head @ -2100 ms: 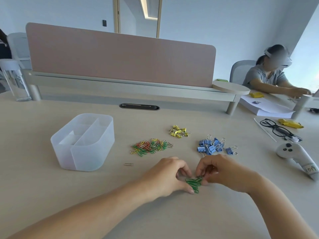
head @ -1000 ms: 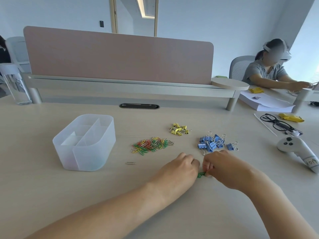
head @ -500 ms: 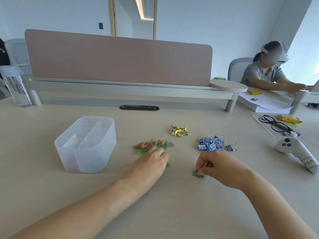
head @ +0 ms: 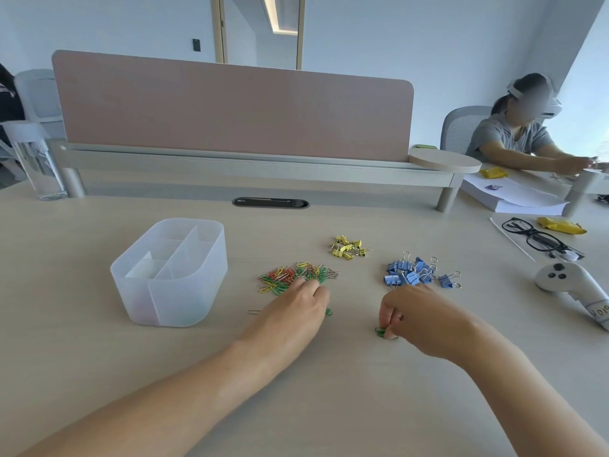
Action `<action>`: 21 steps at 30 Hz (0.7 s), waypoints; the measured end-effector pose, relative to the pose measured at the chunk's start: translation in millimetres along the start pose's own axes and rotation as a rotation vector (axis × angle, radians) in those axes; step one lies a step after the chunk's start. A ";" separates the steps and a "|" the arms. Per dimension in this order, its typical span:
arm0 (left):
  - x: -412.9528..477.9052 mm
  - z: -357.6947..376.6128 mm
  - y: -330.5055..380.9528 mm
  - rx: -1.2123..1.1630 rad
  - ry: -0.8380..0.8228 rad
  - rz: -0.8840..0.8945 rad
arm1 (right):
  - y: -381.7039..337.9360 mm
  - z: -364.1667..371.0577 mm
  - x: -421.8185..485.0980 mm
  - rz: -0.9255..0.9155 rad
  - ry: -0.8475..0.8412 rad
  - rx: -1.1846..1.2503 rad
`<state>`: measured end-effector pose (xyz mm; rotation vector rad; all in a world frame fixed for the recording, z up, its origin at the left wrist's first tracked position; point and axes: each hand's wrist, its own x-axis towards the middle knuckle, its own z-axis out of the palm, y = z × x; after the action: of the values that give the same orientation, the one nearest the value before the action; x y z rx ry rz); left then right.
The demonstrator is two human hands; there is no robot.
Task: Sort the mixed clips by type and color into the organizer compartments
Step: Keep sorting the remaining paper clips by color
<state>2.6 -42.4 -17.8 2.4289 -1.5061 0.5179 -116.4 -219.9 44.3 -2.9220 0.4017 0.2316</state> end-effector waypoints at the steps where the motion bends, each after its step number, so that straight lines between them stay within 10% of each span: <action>1: 0.4 -1.2 -0.6 0.029 -0.024 0.015 | -1.7 -0.1 0.6 0.000 -0.009 -0.033; 9: -1.4 -0.7 -7.4 -0.158 0.029 0.175 | -11.3 0.4 1.7 -0.015 -0.006 -0.141; 21: 6.4 -35.8 -15.2 -0.477 -0.131 -0.149 | -38.5 2.5 17.2 -0.118 0.093 0.051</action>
<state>12.7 -27.4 17.1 2.1995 -1.2968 -0.0344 -89.6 -187.3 45.0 -2.9007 0.2427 0.0682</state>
